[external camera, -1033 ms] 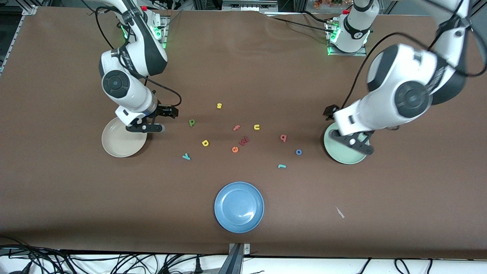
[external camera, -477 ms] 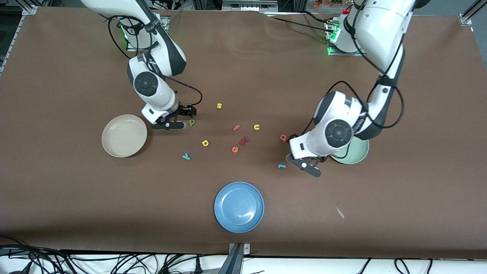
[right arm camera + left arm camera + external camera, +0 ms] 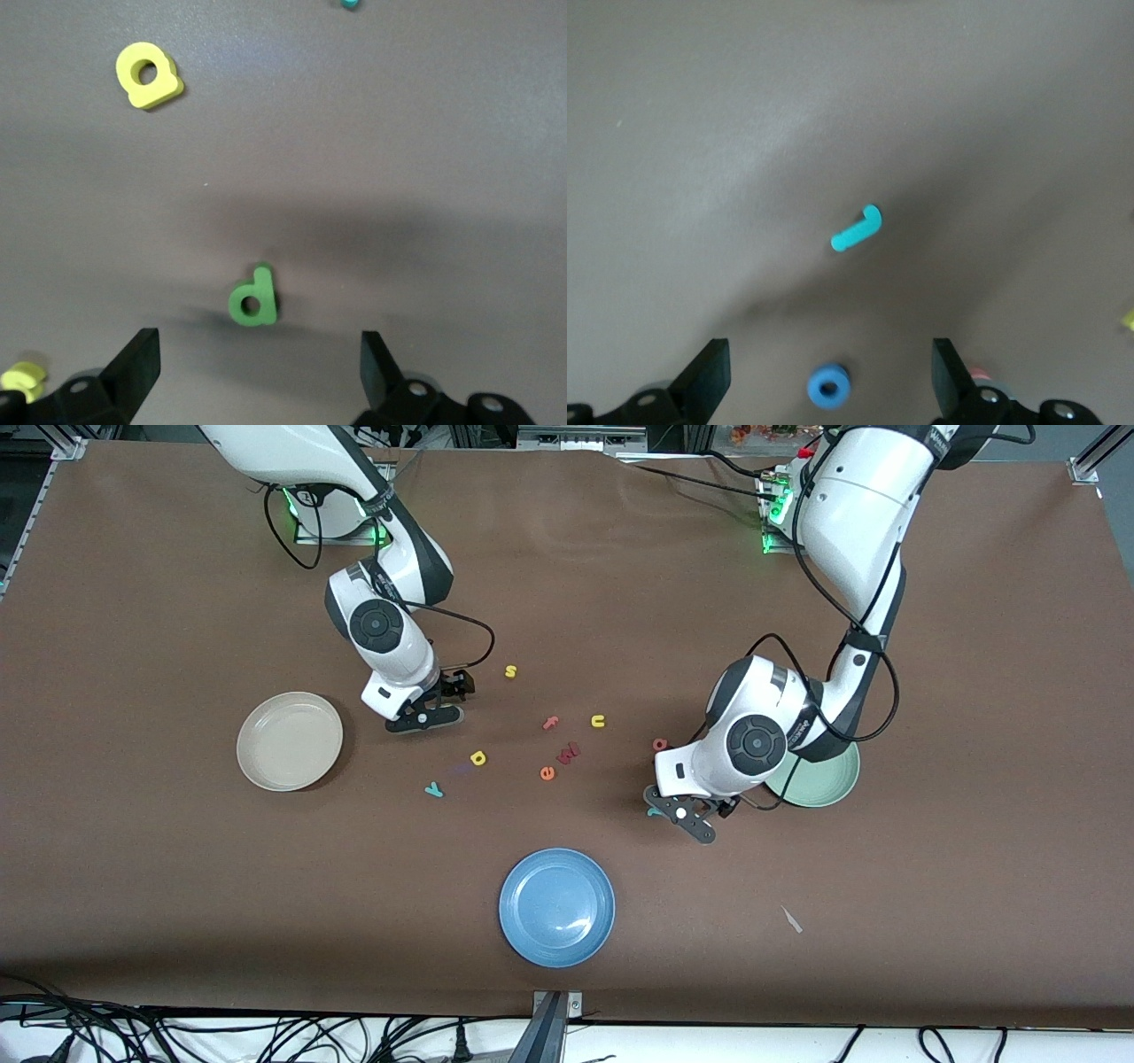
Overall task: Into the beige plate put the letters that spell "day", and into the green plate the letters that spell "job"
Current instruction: 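Grip green d with the right gripper while the left gripper grips teal l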
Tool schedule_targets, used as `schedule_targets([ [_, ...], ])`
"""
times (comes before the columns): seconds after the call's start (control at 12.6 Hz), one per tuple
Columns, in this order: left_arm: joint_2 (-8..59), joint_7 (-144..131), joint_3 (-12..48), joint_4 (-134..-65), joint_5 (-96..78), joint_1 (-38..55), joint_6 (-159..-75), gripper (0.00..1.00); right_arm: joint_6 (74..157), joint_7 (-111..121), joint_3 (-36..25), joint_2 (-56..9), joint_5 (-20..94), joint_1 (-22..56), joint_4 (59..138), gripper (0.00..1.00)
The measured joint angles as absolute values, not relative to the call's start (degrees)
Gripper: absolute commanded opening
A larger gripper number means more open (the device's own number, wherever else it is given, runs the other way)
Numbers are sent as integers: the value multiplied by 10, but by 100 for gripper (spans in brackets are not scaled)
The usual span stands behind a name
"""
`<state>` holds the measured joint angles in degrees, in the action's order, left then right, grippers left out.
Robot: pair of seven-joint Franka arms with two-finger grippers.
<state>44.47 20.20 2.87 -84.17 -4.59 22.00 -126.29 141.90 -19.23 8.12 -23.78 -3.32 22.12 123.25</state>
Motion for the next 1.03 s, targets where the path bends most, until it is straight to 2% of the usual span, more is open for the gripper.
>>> schedule_targets([
  [0.32, 478, 377, 30, -833, -46, 220, -1306, 90, 1439, -191, 81, -257, -42, 221, 1231, 95],
  [0.56, 486, 448, 31, -830, -46, 229, -1338, 87, 1443, -191, 81, -262, -43, 221, 1231, 80],
  [0.72, 495, 458, 32, -827, -46, 244, -1356, 84, 1448, -191, 81, -265, -43, 221, 1230, 75],
  [0.79, 498, 465, 32, -824, -46, 252, -1362, 79, 1450, -191, 81, -266, -43, 221, 1230, 69],
  [0.95, 504, 483, 32, -815, -46, 259, -1367, 59, 1458, -191, 81, -267, -43, 221, 1230, 66],
  [1.03, 506, 492, 31, -811, -46, 259, -1367, 58, 1460, -191, 81, -268, -43, 221, 1230, 62],
])
